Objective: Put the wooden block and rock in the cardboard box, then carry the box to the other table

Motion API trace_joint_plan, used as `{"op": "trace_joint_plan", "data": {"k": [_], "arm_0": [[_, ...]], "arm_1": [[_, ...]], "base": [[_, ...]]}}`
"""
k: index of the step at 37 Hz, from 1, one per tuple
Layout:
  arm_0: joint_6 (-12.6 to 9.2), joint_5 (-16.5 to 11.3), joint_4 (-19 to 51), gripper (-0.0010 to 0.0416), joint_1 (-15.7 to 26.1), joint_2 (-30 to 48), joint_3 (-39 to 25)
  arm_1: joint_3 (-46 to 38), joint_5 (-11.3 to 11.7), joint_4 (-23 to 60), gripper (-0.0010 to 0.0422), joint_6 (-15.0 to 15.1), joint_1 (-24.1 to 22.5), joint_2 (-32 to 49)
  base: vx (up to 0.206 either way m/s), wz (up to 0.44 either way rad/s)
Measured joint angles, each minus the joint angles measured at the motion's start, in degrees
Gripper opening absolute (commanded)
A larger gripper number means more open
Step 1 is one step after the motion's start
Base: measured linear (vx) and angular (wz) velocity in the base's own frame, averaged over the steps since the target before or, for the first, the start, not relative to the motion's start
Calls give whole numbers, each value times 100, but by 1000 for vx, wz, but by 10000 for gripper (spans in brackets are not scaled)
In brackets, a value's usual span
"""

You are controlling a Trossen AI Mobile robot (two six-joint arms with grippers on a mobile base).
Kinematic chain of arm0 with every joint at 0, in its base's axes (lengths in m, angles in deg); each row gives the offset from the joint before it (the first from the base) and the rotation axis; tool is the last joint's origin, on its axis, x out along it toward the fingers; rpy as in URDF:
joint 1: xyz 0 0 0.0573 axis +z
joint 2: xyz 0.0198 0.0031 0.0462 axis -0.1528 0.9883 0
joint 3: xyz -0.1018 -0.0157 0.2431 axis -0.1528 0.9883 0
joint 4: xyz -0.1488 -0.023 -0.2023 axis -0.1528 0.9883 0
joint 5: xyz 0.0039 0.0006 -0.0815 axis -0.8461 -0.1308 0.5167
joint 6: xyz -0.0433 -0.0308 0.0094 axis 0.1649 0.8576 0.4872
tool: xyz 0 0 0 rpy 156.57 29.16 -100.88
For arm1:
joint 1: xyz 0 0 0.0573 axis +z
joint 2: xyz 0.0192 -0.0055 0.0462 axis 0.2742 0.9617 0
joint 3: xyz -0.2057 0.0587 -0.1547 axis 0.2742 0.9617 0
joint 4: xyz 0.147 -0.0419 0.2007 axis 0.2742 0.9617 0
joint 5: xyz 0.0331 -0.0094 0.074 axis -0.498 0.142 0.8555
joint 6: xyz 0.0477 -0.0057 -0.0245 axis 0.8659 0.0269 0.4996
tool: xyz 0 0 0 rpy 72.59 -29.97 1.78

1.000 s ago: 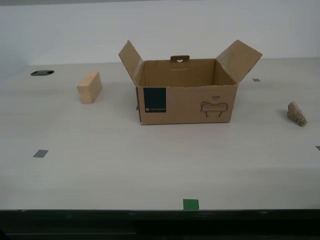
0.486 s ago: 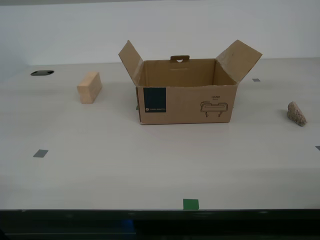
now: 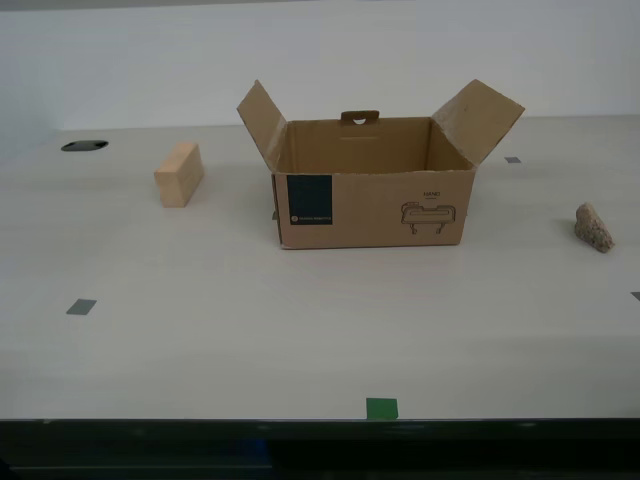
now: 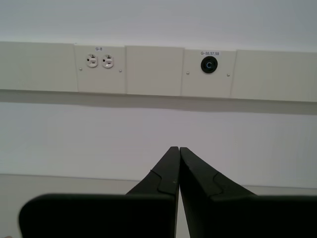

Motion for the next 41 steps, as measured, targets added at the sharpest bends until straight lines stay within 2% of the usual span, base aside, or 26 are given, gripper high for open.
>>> {"op": "trace_joint_plan", "data": {"k": [41], "arm_0": [[0,0,0,0,-7,0,0]], "arm_1": [[0,-2,-2,0,48,0,0]], "base": [[0,0]]}}
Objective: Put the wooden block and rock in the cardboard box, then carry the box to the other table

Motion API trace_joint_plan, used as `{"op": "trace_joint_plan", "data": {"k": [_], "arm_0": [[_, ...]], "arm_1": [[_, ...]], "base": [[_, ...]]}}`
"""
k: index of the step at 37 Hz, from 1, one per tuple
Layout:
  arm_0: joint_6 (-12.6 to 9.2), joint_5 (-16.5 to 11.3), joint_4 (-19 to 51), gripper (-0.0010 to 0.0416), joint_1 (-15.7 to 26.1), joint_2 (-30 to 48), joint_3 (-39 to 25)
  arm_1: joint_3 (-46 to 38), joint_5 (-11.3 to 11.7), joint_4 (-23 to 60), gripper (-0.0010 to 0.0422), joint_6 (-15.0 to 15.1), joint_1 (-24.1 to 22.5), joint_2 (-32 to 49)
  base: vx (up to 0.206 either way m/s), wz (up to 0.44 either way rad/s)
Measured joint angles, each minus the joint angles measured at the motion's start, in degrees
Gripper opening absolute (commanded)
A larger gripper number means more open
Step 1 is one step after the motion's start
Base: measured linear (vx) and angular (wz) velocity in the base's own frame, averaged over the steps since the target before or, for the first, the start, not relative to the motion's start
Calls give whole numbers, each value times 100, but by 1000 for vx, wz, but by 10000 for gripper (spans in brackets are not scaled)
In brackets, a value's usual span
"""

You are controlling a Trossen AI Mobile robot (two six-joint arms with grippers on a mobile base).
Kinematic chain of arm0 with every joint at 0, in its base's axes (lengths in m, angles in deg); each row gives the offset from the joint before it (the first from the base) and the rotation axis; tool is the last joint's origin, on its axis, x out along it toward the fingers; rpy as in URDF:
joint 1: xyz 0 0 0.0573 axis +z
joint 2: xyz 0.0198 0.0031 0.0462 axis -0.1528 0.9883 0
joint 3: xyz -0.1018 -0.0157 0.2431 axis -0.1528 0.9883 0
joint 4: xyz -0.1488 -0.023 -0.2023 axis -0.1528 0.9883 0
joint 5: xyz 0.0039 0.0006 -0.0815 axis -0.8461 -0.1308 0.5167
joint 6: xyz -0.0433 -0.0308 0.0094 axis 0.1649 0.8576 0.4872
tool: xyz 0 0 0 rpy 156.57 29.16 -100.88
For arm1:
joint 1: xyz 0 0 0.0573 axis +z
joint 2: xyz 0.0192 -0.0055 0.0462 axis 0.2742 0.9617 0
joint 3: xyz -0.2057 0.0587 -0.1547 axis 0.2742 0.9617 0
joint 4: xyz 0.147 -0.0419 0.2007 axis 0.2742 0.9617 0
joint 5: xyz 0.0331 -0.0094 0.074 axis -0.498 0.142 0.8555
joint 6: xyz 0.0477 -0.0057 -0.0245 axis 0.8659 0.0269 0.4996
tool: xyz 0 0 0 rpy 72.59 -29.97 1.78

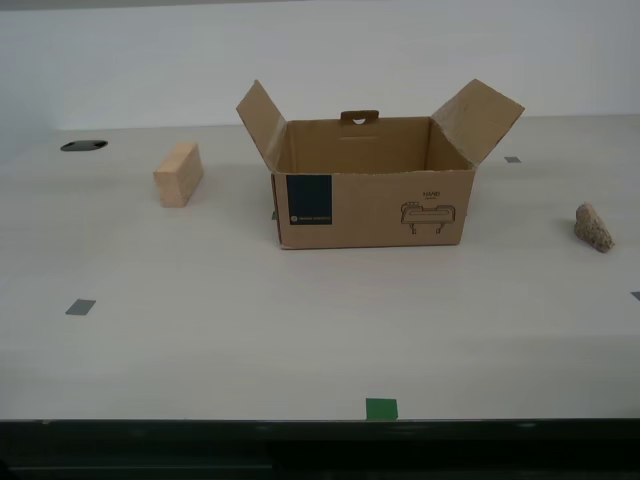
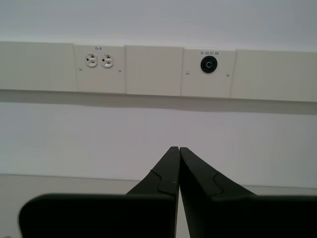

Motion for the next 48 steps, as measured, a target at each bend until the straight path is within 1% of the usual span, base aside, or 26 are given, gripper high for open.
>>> {"op": "trace_joint_plan", "data": {"k": [29,40,44,48], "arm_0": [[0,0,0,-1,4,0,0],[-17,0,79,-1,7,-42,0],[-35,0,284,-1,0,-136,0],[-42,0,540,-1,7,-254,0]], "arm_1": [[0,0,0,0,13,0,0],[-101,-66,33,0,11,-7,0],[-227,-66,310,0,11,-9,0],[-437,-66,916,0,9,-9,0]], "base": [[0,0],[0,0],[0,0],[0,0]]}}
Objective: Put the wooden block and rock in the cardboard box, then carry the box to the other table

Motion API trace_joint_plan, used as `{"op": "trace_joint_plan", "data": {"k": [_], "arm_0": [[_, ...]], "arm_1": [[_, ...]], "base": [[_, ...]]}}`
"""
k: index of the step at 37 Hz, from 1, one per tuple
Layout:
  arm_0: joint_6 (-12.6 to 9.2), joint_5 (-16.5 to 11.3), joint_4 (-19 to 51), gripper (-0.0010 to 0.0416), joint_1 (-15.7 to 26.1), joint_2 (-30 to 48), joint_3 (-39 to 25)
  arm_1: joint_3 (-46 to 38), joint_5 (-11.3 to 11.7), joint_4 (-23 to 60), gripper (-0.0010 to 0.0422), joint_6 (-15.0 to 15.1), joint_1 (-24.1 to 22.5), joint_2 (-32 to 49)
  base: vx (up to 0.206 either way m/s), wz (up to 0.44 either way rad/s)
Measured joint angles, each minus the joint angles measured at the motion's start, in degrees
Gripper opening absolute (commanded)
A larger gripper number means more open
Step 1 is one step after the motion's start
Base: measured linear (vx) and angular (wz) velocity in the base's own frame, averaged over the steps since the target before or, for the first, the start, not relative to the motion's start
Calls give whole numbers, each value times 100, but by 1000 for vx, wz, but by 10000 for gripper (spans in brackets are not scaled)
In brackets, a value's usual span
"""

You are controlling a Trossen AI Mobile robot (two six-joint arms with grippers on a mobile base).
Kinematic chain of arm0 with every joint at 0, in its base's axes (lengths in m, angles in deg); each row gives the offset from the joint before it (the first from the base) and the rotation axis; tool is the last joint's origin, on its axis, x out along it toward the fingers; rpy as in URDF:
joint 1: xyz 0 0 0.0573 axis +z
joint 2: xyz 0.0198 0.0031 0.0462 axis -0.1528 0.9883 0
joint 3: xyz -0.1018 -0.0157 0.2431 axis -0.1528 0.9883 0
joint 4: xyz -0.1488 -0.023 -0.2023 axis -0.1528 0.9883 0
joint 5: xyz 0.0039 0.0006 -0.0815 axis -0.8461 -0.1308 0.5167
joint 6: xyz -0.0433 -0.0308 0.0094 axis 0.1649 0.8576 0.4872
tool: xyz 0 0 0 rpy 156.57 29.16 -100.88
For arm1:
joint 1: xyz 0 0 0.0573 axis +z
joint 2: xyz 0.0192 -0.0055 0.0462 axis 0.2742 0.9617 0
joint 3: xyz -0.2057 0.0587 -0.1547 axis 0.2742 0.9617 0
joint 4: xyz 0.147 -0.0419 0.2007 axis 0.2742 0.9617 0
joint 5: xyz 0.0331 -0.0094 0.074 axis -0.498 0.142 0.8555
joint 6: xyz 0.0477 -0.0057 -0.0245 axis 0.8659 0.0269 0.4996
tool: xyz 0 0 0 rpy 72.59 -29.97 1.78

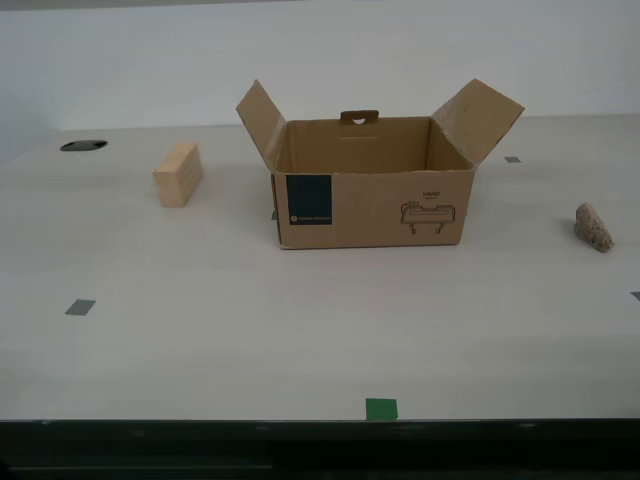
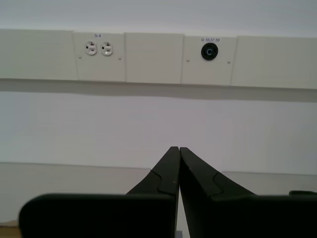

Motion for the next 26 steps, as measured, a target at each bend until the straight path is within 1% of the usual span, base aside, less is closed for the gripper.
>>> {"op": "trace_joint_plan", "data": {"k": [3,11,14,18,22,26], "arm_0": [[-48,0,175,-1,-2,-118,0],[-378,0,629,-1,0,-411,-11],[-411,0,1062,-1,-7,-452,-181],[-413,0,1733,-1,0,-452,-527],[-413,0,2304,-1,-2,-452,-903],[-420,0,3169,-1,-4,-448,-1403]], "arm_1": [[-188,0,568,0,2,0,0],[-623,0,1475,0,0,-2,0],[-798,0,1753,0,-17,-2,0],[-1064,0,2208,0,-175,-2,2],[-1316,0,2640,0,-214,-2,11],[-1515,0,2944,0,-219,-2,11]], "base": [[0,0],[0,0],[0,0],[0,0],[0,0],[0,0]]}}
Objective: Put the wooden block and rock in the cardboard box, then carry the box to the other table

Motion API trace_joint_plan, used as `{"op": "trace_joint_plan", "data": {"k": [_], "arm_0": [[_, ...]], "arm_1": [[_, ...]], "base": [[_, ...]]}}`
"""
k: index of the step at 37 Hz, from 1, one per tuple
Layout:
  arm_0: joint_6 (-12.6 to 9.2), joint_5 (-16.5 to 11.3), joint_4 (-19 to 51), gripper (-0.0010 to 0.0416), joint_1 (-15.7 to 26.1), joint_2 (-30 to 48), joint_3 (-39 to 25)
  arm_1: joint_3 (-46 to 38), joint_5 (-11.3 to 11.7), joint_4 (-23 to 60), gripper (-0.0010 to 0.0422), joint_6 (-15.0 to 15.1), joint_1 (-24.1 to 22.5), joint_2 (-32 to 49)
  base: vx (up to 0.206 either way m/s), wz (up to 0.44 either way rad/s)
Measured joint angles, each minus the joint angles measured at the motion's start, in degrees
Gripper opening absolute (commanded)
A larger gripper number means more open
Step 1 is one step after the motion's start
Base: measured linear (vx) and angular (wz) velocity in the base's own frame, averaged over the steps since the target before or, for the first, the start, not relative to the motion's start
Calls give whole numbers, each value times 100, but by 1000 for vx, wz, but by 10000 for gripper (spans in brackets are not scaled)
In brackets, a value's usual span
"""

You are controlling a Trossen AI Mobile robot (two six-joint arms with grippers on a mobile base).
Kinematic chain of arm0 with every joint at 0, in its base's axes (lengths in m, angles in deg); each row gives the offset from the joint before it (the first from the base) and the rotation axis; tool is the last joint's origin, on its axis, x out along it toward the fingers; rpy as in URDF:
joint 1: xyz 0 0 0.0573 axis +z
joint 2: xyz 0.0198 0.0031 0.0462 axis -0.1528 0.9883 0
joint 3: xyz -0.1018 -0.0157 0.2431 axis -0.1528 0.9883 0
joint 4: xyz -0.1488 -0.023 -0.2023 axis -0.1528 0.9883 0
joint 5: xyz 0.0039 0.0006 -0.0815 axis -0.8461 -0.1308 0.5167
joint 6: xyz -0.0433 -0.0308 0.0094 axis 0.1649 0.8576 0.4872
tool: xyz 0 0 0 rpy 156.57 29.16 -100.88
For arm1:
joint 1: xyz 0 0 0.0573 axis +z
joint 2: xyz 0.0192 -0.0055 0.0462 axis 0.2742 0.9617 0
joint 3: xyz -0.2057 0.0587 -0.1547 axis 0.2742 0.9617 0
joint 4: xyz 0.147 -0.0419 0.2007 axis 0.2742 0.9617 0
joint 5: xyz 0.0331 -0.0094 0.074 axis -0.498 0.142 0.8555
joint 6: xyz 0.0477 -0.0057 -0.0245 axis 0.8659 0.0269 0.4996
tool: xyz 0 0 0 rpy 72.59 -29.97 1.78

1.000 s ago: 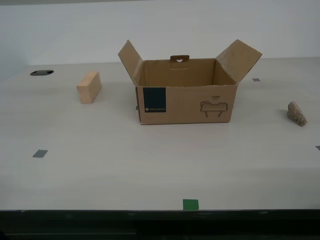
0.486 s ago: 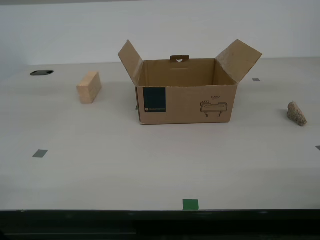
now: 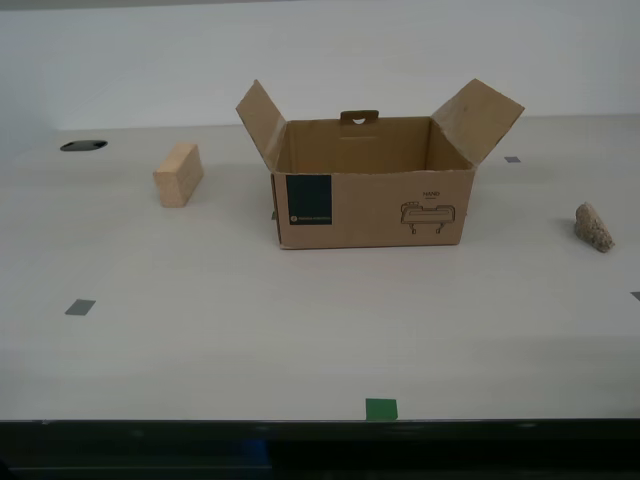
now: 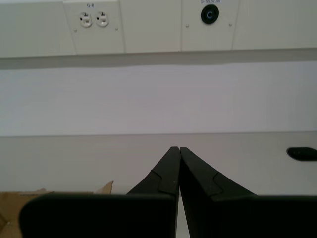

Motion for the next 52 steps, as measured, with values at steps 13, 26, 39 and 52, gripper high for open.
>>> {"op": "trace_joint_plan", "data": {"k": [13,26,39,52], "arm_0": [[-15,0,2979,-1,0,63,-1985],[-334,0,4581,-1,4,149,-3410],[-358,0,6417,-1,2,844,-4454],[-358,0,7005,-1,4,1110,-4835]], "arm_1": [[-496,-190,890,-1,-269,-4,7],[-933,-498,1650,-1,-597,-33,7],[-1762,-501,3018,-1,-599,-50,131],[-3482,-577,4916,-1,-37,-269,1480]], "base": [[0,0],[0,0],[0,0],[0,0]]}}
